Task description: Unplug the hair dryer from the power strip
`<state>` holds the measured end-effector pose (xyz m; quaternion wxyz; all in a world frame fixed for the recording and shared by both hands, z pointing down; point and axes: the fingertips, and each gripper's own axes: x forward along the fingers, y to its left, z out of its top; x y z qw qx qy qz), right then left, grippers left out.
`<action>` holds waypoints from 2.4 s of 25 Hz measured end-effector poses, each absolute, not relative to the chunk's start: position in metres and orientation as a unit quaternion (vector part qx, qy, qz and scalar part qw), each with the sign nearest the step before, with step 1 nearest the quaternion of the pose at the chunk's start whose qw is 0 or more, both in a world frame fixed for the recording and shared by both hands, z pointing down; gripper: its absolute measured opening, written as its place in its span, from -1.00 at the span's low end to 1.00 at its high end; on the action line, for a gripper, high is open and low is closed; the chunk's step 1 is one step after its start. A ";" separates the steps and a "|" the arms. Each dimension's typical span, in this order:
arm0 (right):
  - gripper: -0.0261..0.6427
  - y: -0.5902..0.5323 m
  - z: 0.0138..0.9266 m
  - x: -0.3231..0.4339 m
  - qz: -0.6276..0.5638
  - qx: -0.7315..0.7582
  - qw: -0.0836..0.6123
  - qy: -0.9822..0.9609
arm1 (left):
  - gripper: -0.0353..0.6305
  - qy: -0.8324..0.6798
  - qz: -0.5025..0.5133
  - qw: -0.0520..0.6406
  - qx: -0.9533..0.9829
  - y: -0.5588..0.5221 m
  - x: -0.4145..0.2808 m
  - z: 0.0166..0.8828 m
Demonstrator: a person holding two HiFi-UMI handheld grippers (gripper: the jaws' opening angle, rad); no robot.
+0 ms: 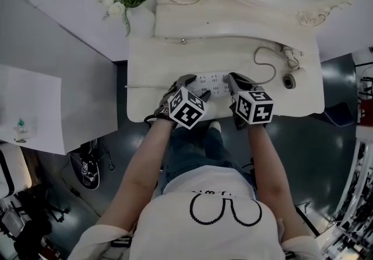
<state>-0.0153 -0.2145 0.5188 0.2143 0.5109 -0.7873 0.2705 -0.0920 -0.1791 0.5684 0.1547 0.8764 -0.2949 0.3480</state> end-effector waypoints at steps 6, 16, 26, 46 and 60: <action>-0.86 -0.202 0.520 -0.030 0.191 0.501 0.308 -0.786 | -0.08 -0.262 0.365 0.143 0.882 -0.175 -0.090 0.569; -0.85 -0.210 0.514 -0.007 0.258 0.509 0.232 -0.788 | -0.08 -0.271 0.352 0.145 0.884 -0.177 -0.091 0.569; -0.85 -0.215 0.470 0.007 0.274 0.527 0.147 -0.791 | -0.08 -0.271 0.356 0.147 0.882 -0.176 -0.090 0.569; -0.85 -0.208 0.552 0.128 0.541 0.603 -0.088 -0.580 | -0.08 -0.279 0.361 0.155 0.876 -0.176 -0.089 0.567; -0.36 -0.222 0.574 0.123 0.559 0.591 0.014 -0.581 | -0.08 -0.289 0.364 0.163 0.871 -0.176 -0.091 0.568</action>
